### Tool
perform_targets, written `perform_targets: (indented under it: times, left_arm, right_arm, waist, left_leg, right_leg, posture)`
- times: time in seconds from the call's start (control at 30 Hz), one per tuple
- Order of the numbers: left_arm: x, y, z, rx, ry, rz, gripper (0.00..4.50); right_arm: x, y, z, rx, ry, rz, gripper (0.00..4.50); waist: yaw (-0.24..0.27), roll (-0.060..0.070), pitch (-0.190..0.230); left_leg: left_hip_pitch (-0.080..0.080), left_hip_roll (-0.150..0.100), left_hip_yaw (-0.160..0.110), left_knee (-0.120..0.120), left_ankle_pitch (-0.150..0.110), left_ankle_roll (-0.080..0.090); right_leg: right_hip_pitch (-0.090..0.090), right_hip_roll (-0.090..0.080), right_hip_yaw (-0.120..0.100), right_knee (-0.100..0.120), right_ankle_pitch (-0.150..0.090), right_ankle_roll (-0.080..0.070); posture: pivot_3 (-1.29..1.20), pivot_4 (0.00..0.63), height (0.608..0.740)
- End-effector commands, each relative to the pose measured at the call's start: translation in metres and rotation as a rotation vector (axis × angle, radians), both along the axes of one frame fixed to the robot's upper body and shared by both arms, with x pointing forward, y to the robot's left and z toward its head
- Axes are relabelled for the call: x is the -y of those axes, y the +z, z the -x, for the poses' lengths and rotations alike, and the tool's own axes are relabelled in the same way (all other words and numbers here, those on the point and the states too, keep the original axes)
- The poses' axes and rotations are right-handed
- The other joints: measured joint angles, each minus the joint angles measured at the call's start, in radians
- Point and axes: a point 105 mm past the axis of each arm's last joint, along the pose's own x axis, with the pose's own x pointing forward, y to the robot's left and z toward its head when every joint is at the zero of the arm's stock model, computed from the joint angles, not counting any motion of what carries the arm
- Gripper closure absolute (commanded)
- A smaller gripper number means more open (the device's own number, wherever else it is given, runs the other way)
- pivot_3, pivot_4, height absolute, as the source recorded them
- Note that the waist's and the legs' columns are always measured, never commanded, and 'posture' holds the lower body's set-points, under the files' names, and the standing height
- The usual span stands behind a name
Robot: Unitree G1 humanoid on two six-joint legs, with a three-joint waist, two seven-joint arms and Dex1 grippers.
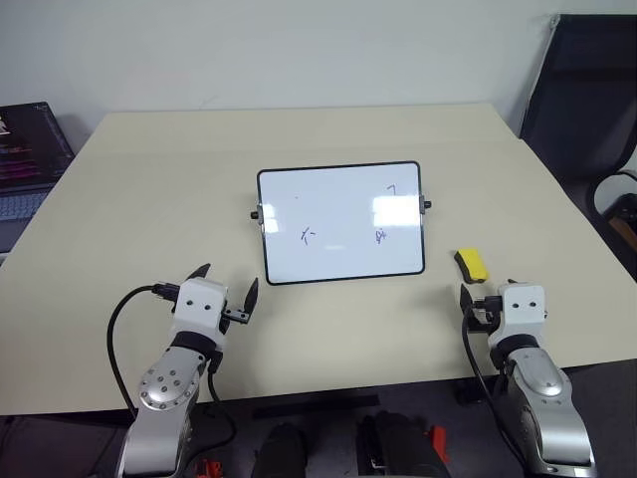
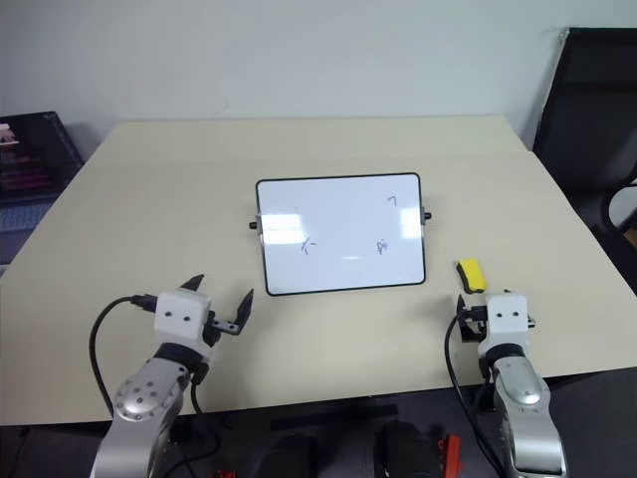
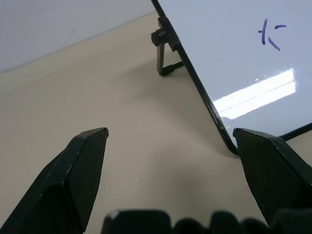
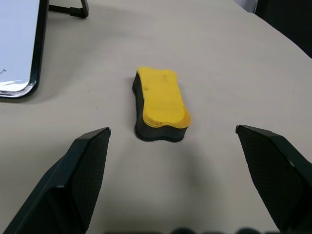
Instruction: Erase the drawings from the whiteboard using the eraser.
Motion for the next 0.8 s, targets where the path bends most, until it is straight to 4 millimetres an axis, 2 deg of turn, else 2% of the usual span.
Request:
perform_targets:
  times: [0.03,0.2,0.43,0.63,0.8]
  left_arm:
    - [0.006,0.014,-0.003,0.058,-0.023,0.018,0.00]
    - [0.020,0.026,-0.005,0.079,-0.113,0.053,0.00]
    - [0.063,0.042,-0.009,0.062,-0.389,0.175,0.00]
    - [0.096,0.043,-0.007,0.009,-0.615,0.205,0.00]
    - [0.121,0.036,0.004,-0.077,-0.839,0.232,0.00]
  right_arm:
    - [0.005,0.016,-0.002,0.067,-0.018,0.007,0.03]
    - [0.007,0.022,0.001,0.071,-0.012,-0.010,0.03]
    - [0.002,0.035,-0.004,0.054,0.040,-0.048,0.03]
    - [0.001,0.041,-0.012,0.028,0.048,-0.048,0.03]
    - [0.005,0.045,-0.019,0.003,0.022,-0.042,0.03]
  waist:
    - [0.000,0.000,0.000]
    - [0.001,0.000,0.000]
    - [0.001,0.000,0.000]
    - [0.000,0.000,0.000]
    - [-0.001,0.000,0.000]
  left_leg:
    - [0.000,0.000,0.000,0.000,0.000,0.000]
    - [0.000,0.000,0.000,0.000,0.000,0.000]
    - [0.000,-0.001,0.000,0.000,0.000,0.000]
    - [0.000,-0.001,0.000,0.000,0.000,0.000]
    - [0.000,-0.001,0.000,0.000,0.000,0.000]
  right_leg:
    - [0.000,0.000,0.000,0.000,0.000,0.000]
    - [0.000,0.000,0.000,0.000,0.000,0.000]
    - [0.001,0.000,0.000,0.000,0.000,0.000]
    - [0.001,0.001,0.000,0.001,0.000,0.000]
    - [0.001,0.001,0.000,0.001,0.001,0.001]
  posture:
    - [0.00,0.150,0.740]
    - [0.00,0.150,0.740]
    - [0.00,0.150,0.740]
    - [0.00,0.150,0.740]
    - [0.00,0.150,0.740]
